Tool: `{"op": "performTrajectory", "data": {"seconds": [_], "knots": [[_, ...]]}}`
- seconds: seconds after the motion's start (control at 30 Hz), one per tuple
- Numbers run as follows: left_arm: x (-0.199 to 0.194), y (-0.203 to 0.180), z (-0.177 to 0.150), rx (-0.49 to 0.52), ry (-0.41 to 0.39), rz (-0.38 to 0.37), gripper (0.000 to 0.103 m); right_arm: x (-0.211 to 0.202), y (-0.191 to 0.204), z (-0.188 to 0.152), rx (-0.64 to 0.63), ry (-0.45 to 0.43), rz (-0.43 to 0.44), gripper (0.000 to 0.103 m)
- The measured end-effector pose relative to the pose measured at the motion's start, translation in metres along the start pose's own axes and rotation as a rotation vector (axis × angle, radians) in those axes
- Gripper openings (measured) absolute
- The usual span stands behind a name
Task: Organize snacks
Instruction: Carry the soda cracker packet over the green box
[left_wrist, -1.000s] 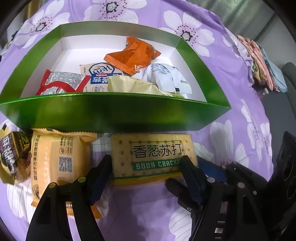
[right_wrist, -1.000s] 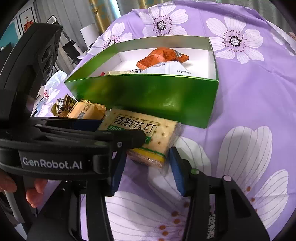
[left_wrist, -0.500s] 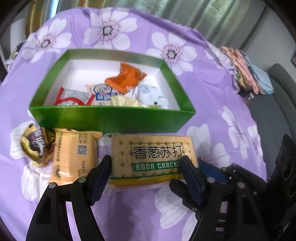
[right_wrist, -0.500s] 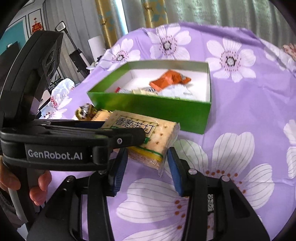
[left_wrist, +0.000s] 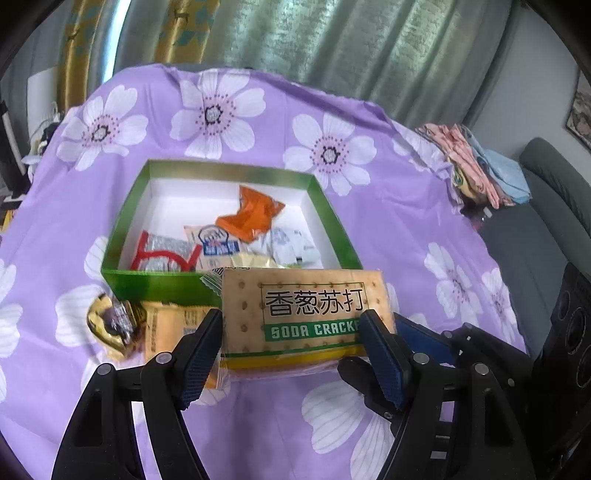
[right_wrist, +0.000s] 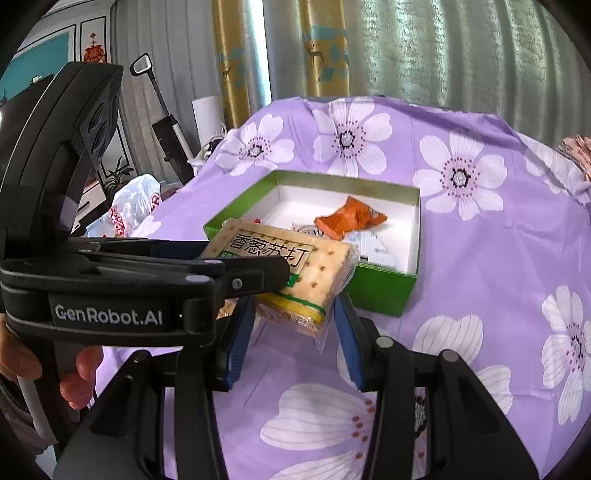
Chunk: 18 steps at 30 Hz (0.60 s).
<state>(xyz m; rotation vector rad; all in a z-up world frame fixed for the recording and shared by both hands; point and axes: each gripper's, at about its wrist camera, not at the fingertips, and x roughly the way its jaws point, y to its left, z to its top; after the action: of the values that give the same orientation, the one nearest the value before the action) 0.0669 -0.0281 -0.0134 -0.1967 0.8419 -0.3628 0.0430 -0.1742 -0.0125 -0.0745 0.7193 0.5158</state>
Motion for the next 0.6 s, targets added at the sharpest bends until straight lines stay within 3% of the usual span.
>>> {"op": "performTrajectory", "data": {"seconds": [0.6], "knots": [[0.030,0.020,0.054,0.017,-0.013,0.028,0.075,0.038,-0.019,0.045,0.013,-0.029,0.017,0.045]]}}
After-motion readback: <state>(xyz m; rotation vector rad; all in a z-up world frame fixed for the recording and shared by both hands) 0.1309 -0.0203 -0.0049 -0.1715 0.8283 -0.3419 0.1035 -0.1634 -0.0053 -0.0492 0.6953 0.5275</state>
